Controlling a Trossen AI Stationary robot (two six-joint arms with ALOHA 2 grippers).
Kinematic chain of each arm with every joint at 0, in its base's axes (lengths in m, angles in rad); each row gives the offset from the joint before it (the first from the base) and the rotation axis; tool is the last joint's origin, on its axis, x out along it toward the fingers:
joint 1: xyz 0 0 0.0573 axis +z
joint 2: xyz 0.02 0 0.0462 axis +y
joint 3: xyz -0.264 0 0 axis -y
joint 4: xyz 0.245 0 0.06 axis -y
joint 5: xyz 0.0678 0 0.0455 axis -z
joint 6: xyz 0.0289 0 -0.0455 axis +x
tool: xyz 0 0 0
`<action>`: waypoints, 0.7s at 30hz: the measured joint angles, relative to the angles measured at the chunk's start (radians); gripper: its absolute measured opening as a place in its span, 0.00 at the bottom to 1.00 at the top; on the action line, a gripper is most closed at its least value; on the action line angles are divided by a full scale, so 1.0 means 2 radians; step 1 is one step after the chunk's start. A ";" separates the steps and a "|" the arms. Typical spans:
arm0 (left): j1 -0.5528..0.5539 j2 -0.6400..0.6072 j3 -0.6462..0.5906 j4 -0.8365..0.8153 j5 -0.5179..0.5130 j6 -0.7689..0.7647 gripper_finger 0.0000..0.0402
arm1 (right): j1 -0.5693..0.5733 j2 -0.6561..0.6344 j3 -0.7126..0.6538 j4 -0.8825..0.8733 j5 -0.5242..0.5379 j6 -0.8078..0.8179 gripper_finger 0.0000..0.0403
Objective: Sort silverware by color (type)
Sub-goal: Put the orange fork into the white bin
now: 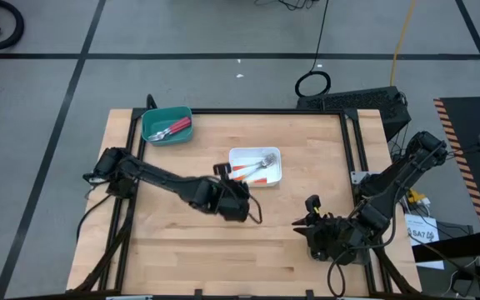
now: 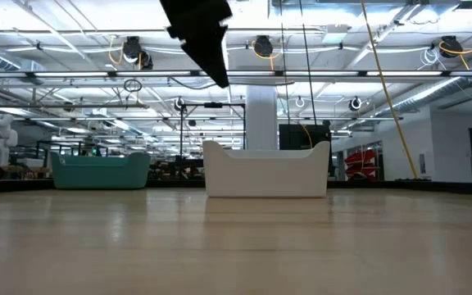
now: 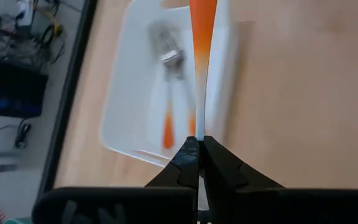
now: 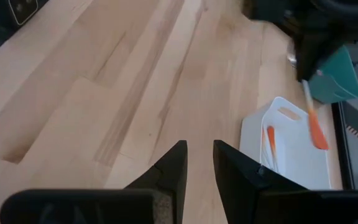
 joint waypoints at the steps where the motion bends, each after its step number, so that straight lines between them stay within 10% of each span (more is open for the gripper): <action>1: 0.008 0.000 0.000 0.000 0.000 0.006 0.02 | 0.000 0.000 0.000 0.000 0.000 0.003 0.19; 21: 0.106 0.021 -0.001 0.067 0.028 0.011 0.07 | 0.001 0.000 0.000 -0.013 -0.006 0.071 0.19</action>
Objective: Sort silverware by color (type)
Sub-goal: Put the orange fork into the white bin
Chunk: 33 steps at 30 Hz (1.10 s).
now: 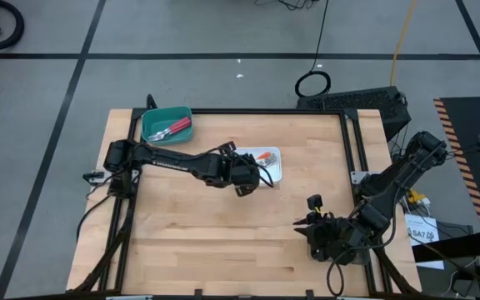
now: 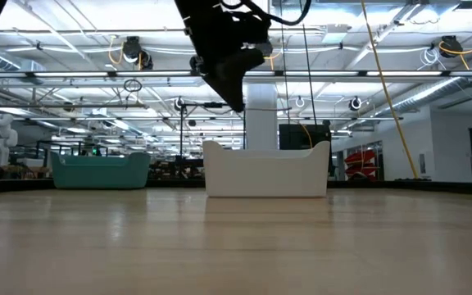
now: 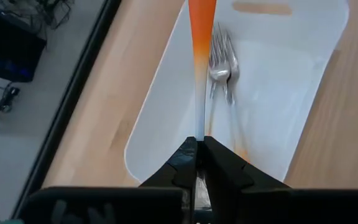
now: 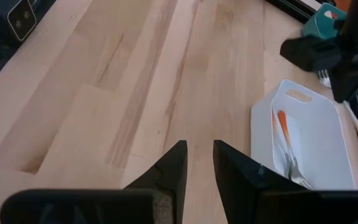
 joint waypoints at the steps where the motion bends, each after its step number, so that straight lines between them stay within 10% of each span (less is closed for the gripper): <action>1: 0.001 0.005 0.000 0.010 0.001 0.000 0.07 | 0.000 0.000 0.000 0.000 0.000 0.002 0.19; 26: -0.030 0.018 0.001 0.029 0.001 0.058 0.08 | -0.001 0.000 0.000 -0.008 0.007 -0.001 0.19; 33: -0.037 0.018 0.001 0.034 0.001 0.066 0.08 | -0.001 0.000 0.000 -0.008 0.080 -0.001 0.19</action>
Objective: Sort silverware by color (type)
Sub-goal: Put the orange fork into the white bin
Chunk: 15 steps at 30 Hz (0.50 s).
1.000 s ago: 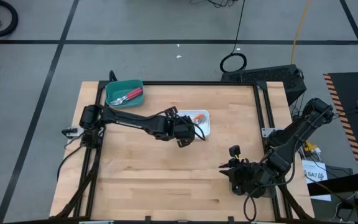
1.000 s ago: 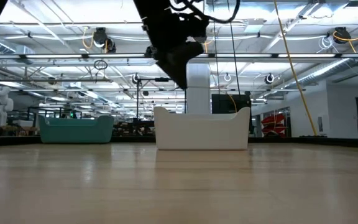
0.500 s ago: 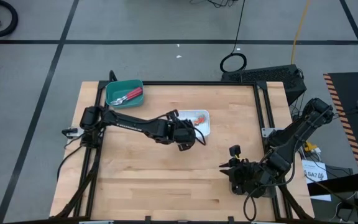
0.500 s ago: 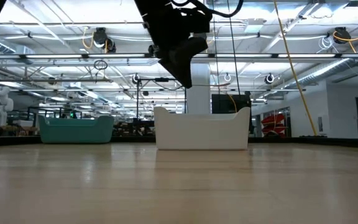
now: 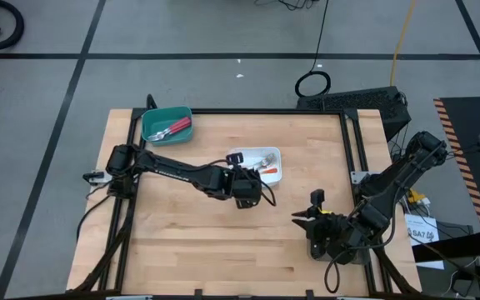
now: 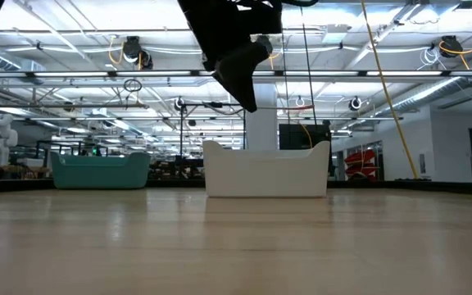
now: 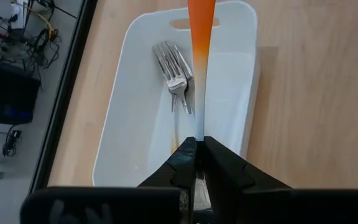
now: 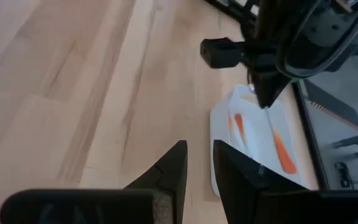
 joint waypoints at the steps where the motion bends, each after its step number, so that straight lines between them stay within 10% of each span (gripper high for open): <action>1: 0.000 0.000 0.000 0.002 0.000 0.000 0.08 | 0.000 0.000 0.000 0.000 0.004 0.000 0.19; 15: 0.000 0.000 0.000 0.048 0.019 0.028 0.08 | 0.000 0.000 0.000 0.000 0.003 0.000 0.19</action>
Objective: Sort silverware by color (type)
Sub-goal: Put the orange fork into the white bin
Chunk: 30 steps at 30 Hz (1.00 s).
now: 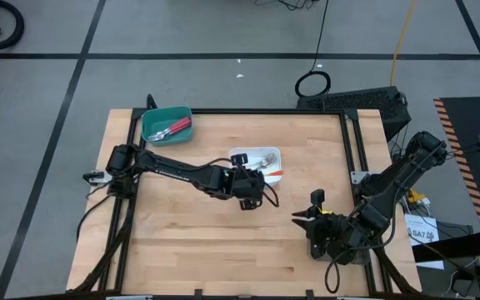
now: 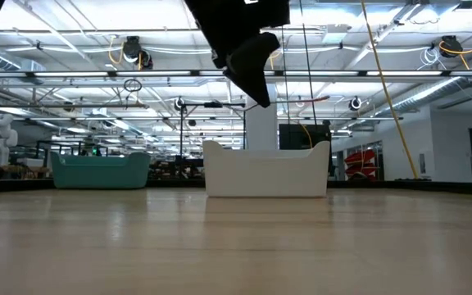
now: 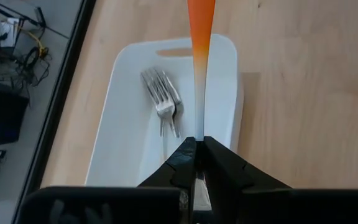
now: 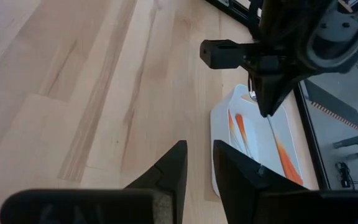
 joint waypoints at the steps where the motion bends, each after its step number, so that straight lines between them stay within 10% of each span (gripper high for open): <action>1: 0.000 0.000 0.000 0.006 0.000 0.003 0.08 | 0.000 0.000 0.000 0.000 0.000 0.000 0.19; 30: -0.013 0.000 0.000 0.031 0.031 0.142 0.08 | -0.019 0.000 0.000 -0.057 0.039 0.126 0.19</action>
